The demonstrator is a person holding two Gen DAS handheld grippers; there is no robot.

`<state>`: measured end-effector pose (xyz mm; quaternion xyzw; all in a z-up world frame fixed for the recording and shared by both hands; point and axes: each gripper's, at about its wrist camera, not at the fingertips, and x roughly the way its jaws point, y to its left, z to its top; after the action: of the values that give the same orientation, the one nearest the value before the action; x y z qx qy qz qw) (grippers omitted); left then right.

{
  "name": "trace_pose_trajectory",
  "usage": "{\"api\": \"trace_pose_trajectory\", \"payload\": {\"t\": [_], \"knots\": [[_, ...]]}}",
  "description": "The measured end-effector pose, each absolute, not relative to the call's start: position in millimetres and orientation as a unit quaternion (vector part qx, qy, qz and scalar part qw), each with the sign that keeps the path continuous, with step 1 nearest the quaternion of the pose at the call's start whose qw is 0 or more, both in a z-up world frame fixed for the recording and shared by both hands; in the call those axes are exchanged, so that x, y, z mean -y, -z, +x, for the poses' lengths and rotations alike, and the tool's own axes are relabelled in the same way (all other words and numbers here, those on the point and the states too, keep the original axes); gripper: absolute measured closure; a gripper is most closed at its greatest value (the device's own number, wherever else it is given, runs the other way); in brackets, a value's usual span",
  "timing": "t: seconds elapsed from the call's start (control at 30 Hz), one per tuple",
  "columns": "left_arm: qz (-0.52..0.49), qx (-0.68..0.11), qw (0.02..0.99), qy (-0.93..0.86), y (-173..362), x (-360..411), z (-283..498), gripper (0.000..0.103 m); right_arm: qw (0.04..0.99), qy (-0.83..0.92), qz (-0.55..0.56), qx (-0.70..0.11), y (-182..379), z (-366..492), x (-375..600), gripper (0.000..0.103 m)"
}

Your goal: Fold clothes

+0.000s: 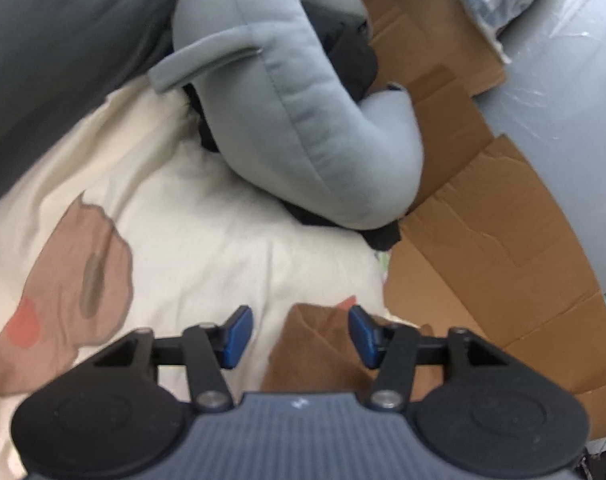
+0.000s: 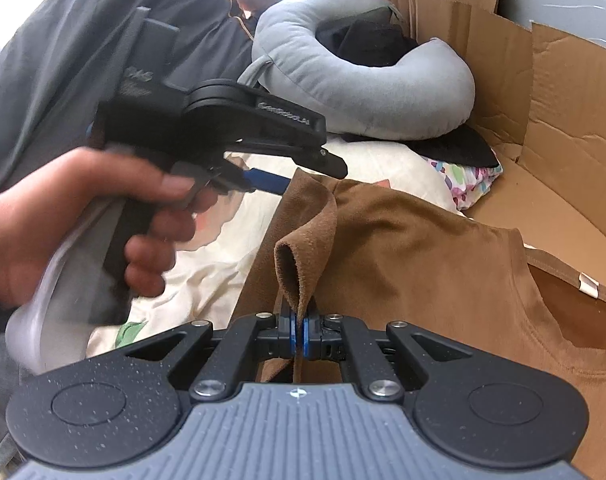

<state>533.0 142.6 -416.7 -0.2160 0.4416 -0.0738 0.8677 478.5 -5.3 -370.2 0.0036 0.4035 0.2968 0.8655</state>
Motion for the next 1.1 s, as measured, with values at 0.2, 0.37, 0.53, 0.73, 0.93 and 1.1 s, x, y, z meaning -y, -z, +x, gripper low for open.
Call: {"api": "trace_pose_trajectory", "payload": {"t": [0.2,0.37,0.53,0.73,0.93,1.1], "knots": [[-0.196,-0.463,0.860,0.086,416.3,-134.8,546.1,0.095,0.866,-0.287,0.015,-0.408,376.1,481.8,12.7,0.101],[-0.146,-0.442,0.882,0.076,404.5,-127.4,548.3,0.101,0.860,-0.265,0.057,-0.431,389.4,491.9,26.3,0.102],[-0.113,-0.443,0.886,0.078,403.3,-122.1,552.2,0.102,0.855,-0.236,0.094,-0.451,407.5,503.3,39.3,0.102],[-0.132,-0.444,0.880,0.102,398.6,-127.4,547.1,0.100,0.848,-0.216,0.123,-0.467,416.1,506.8,51.9,0.102],[-0.167,-0.422,0.884,0.115,393.0,-135.0,541.5,0.091,0.839,-0.187,0.144,-0.490,426.0,505.8,69.5,0.102],[-0.151,-0.423,0.888,0.101,401.7,-135.9,542.2,0.091,0.837,-0.180,0.137,-0.498,435.0,501.9,72.9,0.102]]}}
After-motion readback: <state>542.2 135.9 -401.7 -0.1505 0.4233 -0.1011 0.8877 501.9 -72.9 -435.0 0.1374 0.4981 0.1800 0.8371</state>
